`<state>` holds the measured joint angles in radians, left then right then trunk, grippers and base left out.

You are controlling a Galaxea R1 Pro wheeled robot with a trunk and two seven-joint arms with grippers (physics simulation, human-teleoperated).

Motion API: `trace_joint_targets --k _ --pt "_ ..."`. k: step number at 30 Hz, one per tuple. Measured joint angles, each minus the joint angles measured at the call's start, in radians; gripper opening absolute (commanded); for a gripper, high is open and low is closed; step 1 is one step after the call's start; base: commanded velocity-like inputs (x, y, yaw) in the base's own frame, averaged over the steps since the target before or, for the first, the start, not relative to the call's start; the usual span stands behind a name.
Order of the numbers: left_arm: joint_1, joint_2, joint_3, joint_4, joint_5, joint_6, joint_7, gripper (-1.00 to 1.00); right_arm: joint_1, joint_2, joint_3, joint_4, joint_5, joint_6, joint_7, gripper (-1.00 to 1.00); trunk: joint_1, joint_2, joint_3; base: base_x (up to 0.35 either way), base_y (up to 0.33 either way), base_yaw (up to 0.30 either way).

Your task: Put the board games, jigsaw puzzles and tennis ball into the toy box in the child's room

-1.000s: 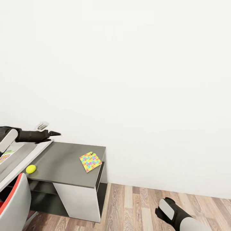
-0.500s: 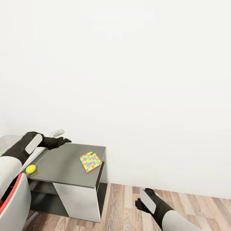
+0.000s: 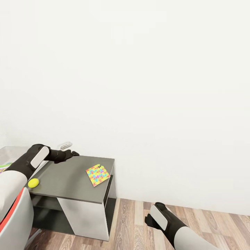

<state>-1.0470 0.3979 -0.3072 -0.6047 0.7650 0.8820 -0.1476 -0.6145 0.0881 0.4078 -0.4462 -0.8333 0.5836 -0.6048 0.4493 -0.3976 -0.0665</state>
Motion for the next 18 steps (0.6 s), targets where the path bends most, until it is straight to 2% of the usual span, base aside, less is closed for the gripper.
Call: trace_joint_targets --k 10,18 --pt "0.0 -0.003 -0.001 -0.004 -0.009 -0.01 0.011 1.0 0.0 -0.003 0.001 0.002 0.0 -0.006 -0.001 1.0 0.0 0.0 0.0 0.0 0.0 0.0" --pt "0.0 -0.022 -0.008 0.005 -0.03 -0.025 0.092 1.0 0.0 -0.004 0.0 0.003 0.0 -0.01 -0.001 1.0 0.0 0.0 0.0 0.0 0.0 0.0"
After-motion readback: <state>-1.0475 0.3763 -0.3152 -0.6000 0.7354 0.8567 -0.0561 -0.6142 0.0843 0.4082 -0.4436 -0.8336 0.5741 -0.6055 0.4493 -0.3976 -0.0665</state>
